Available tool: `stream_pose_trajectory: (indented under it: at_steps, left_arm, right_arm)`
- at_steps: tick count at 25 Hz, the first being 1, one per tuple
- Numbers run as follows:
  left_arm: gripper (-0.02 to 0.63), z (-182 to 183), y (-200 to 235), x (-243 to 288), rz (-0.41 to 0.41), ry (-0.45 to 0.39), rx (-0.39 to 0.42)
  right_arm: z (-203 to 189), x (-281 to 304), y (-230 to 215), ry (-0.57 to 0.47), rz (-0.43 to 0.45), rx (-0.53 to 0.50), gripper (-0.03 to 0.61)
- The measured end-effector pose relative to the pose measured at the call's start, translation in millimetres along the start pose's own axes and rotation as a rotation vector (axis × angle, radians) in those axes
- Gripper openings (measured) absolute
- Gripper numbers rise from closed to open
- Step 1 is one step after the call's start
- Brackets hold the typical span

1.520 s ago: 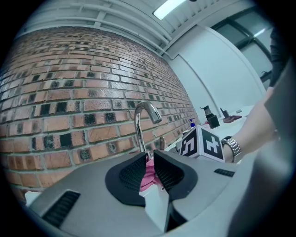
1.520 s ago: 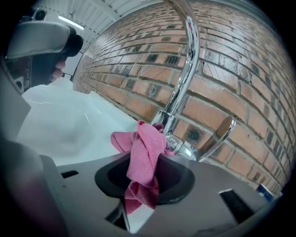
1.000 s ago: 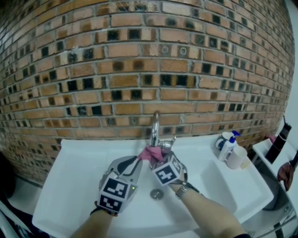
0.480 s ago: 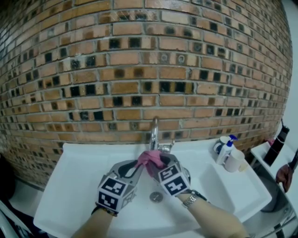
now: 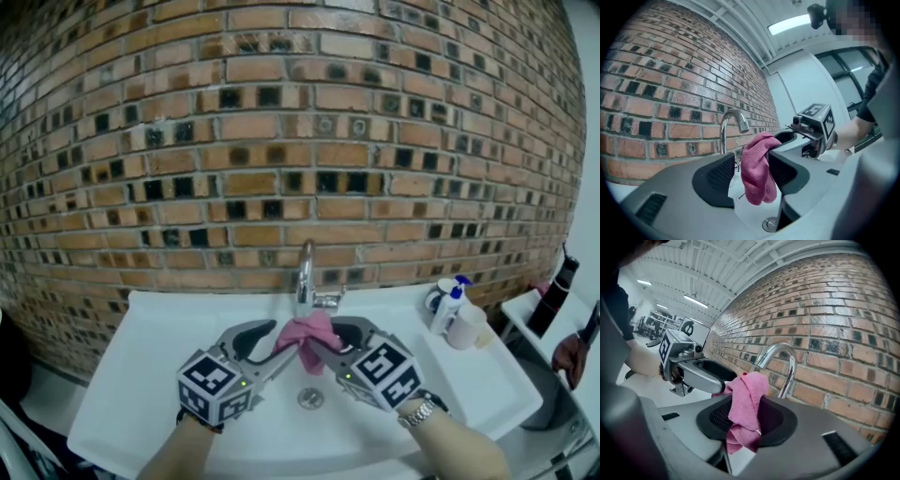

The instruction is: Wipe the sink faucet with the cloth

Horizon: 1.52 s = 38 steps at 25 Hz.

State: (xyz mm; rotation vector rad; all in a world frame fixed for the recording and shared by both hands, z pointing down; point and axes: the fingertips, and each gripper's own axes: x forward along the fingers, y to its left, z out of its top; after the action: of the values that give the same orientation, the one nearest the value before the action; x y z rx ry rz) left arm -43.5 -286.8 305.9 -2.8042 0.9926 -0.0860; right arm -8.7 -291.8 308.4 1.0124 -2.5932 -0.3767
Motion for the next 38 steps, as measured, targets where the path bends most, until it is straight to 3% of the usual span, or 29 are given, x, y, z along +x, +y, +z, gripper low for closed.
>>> stream_pose_trajectory:
  at_steps: [15, 22, 31, 38]
  left_arm:
    - [0.233, -11, -16, 8, -0.014, 0.035, 0.15]
    - [0.233, -12, -20, 10, -0.019, 0.047, 0.169]
    - [0.233, -12, -21, 10, -0.022, 0.047, 0.189]
    - [0.233, -6, -24, 8, -0.017, 0.047, 0.18]
  right_arm:
    - [-67, -18, -71, 0.134, -0.233, 0.021, 0.124]
    - [-93, -1, -114, 0.212, -0.355, 0.042, 0.124]
    - [-102, 30, -134, 0.249, -0.403, 0.048, 0.124]
    - [-90, 34, -141, 0.199, -0.405, 0.009, 0.121]
